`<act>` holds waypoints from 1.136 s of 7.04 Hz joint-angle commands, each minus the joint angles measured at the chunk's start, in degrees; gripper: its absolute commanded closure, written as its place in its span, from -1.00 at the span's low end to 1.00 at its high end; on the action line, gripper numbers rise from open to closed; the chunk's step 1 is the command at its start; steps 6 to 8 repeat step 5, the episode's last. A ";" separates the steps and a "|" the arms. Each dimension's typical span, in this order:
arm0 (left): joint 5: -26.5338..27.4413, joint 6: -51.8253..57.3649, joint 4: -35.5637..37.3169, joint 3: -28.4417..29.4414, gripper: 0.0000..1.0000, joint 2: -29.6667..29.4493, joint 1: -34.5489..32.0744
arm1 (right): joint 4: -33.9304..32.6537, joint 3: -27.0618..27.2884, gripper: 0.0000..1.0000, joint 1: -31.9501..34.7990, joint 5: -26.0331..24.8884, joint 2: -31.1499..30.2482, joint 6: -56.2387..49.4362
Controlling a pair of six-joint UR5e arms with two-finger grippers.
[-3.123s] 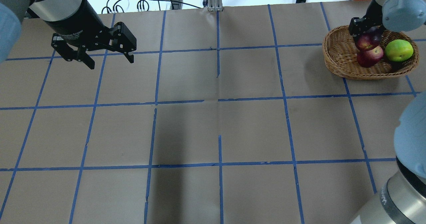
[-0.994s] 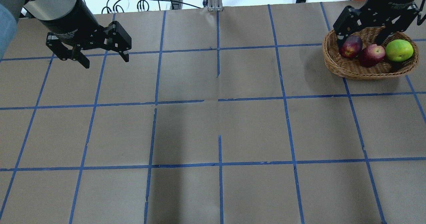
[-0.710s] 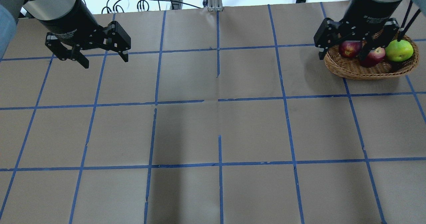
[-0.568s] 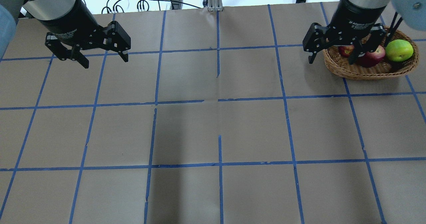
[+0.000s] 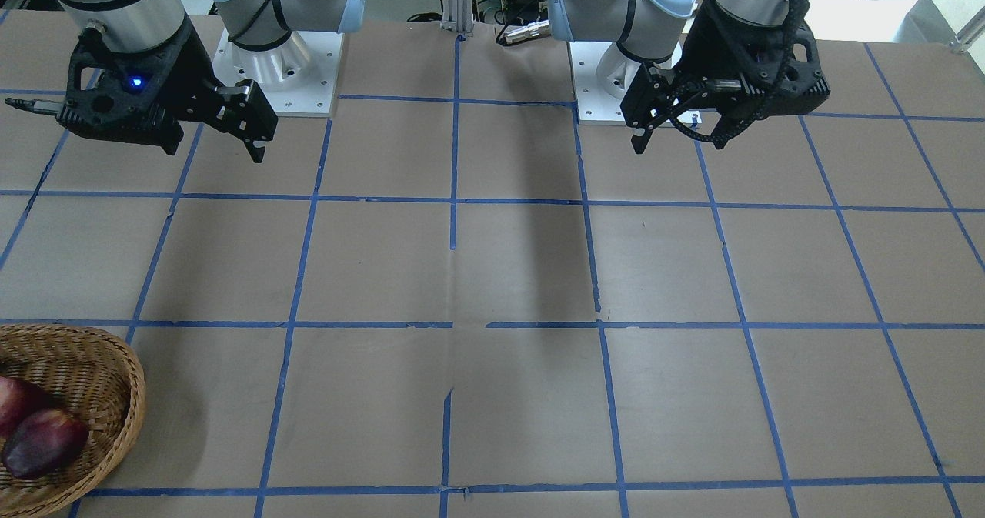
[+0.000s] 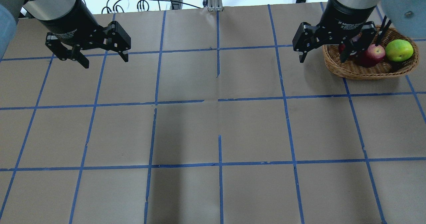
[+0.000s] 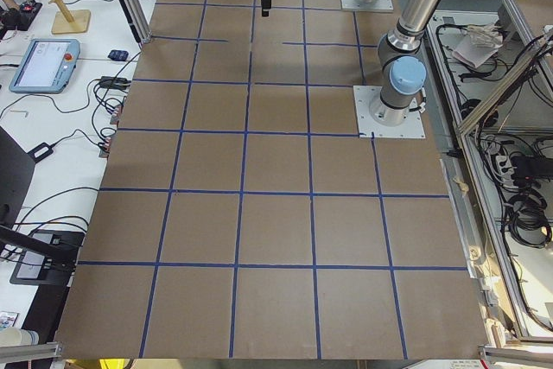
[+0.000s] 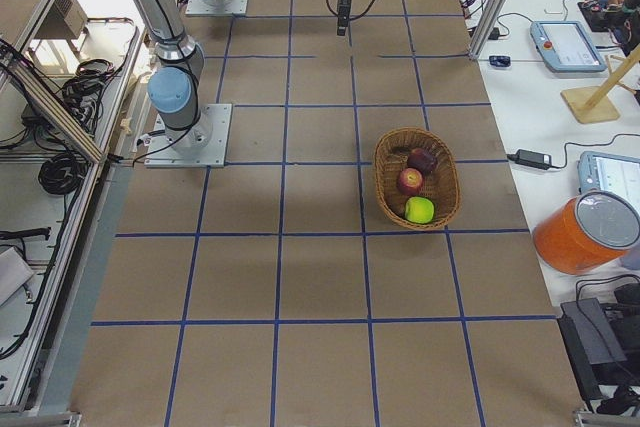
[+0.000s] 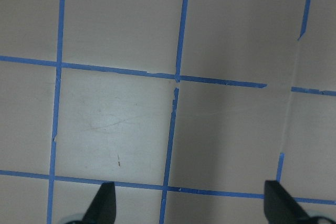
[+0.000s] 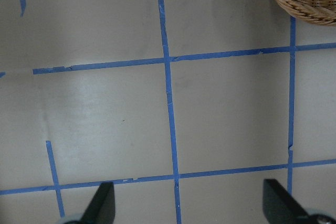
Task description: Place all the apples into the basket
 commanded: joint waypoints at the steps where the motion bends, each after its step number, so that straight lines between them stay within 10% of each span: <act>1: 0.00 0.00 -0.08 0.00 -1.00 0.01 0.09 | 1.33 0.14 -1.00 -0.37 0.37 -0.67 -0.10; 8: 0.09 0.00 0.01 0.00 -1.00 0.01 0.00 | 1.51 0.75 -1.00 -0.72 -0.06 -0.58 -0.01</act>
